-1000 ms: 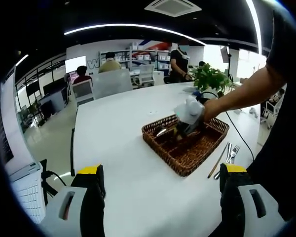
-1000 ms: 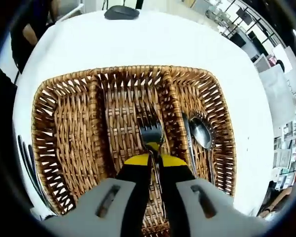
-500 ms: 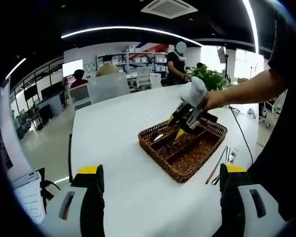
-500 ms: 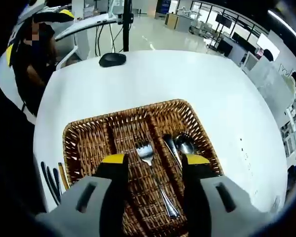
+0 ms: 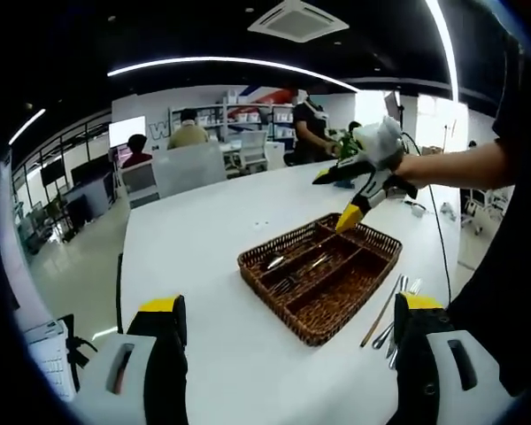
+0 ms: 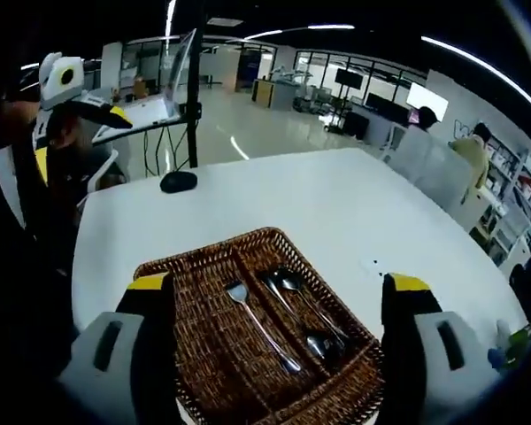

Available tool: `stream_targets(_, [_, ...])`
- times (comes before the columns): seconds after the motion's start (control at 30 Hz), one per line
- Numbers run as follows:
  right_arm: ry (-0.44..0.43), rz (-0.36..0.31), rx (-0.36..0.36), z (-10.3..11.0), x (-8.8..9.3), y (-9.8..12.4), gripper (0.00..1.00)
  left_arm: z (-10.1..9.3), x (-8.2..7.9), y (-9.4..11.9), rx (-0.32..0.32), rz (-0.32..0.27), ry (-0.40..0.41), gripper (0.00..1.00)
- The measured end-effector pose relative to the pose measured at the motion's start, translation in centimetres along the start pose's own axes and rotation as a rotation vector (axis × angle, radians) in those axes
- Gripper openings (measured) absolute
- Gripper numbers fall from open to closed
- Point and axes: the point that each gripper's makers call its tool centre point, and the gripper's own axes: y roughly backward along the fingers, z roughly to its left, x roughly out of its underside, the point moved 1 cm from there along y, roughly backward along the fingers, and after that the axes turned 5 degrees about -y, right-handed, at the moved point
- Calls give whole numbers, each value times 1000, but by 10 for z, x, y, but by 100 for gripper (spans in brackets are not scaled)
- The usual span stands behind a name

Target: Arrange the knives, forks, and spoons in their matching storage slots by inserting each utensil handle-first until every utensil is classified and aligned in the correct compartment

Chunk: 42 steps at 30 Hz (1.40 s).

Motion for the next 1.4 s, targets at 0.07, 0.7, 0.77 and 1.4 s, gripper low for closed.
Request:
stream_targets(0.07, [-20,-5,13,-3,3,15,100,-5,-4,-2,1,-9,-5,99])
stream_targets(0.7, [-171,-128,113,-4,53,132,100,-38,-21,-14,-17,-23,-74,99])
stream_targets(0.77, [-181,-136,120,-2,59,140,100,-42,-20,-14,-21,-23,-75,99])
stream_targets(1.4, [-256,-70,174,9,133,210,100,-90,-6,-19,21,0,-85,99])
